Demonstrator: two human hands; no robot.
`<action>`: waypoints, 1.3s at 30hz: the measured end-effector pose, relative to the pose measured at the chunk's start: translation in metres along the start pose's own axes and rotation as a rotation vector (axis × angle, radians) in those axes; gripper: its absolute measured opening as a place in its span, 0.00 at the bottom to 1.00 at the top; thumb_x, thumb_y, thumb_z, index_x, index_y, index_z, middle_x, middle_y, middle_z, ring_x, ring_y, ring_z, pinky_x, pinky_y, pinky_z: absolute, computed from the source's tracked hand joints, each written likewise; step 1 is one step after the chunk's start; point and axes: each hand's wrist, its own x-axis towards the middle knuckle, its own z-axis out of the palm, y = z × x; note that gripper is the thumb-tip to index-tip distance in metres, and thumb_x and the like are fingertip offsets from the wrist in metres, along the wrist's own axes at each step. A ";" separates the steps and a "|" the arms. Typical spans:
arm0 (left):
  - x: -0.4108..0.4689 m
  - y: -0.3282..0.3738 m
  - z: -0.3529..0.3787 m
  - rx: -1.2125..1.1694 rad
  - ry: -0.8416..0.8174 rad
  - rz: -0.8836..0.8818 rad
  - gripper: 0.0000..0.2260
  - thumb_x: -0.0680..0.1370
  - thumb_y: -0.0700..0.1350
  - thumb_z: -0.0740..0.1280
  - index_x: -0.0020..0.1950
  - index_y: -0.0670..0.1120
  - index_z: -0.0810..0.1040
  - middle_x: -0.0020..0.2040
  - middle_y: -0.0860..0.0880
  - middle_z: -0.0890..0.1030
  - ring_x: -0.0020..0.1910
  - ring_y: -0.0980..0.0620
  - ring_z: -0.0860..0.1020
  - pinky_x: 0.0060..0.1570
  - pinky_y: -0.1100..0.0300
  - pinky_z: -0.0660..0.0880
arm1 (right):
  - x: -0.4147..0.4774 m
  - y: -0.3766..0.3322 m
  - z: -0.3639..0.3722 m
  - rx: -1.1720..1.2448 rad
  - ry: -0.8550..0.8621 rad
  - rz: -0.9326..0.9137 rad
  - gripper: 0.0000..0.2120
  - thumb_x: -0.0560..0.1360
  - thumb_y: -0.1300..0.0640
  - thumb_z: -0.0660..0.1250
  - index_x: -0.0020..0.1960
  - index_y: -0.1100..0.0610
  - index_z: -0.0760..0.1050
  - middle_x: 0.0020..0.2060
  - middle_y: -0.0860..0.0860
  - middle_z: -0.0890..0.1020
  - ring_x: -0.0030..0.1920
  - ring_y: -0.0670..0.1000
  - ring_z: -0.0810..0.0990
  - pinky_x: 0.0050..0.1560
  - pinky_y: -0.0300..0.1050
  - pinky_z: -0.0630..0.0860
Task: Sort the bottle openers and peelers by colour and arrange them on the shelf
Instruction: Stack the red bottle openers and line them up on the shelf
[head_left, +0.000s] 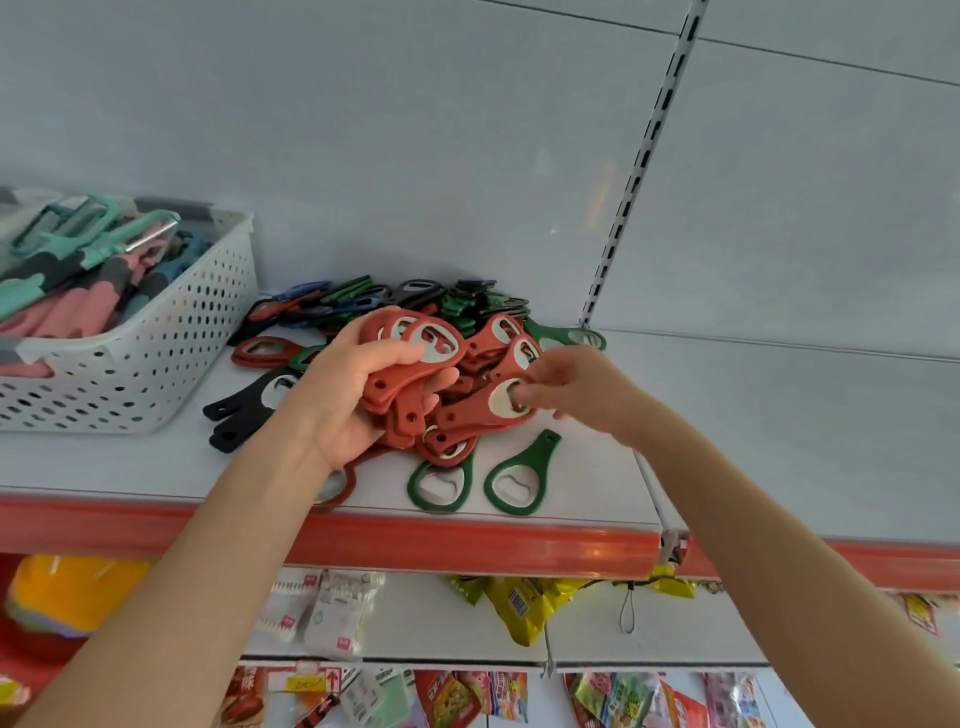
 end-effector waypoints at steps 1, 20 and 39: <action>0.001 0.001 -0.001 0.010 -0.009 0.007 0.19 0.73 0.32 0.63 0.60 0.48 0.72 0.46 0.42 0.83 0.38 0.45 0.83 0.31 0.59 0.78 | -0.001 -0.001 -0.008 0.086 0.012 0.014 0.05 0.72 0.59 0.69 0.41 0.58 0.74 0.34 0.53 0.76 0.34 0.49 0.73 0.35 0.38 0.73; 0.001 -0.001 -0.001 0.073 -0.158 -0.016 0.24 0.68 0.32 0.67 0.64 0.42 0.73 0.49 0.41 0.81 0.41 0.47 0.82 0.35 0.57 0.79 | 0.035 0.009 -0.005 -0.355 0.112 0.066 0.15 0.74 0.47 0.67 0.50 0.58 0.75 0.43 0.49 0.78 0.47 0.53 0.76 0.47 0.45 0.72; 0.008 -0.039 0.081 0.028 -0.140 -0.043 0.20 0.65 0.45 0.69 0.56 0.43 0.76 0.43 0.45 0.80 0.39 0.50 0.78 0.35 0.56 0.78 | -0.012 -0.003 -0.067 0.462 0.012 -0.248 0.06 0.72 0.69 0.66 0.44 0.61 0.79 0.32 0.48 0.81 0.32 0.41 0.79 0.38 0.33 0.78</action>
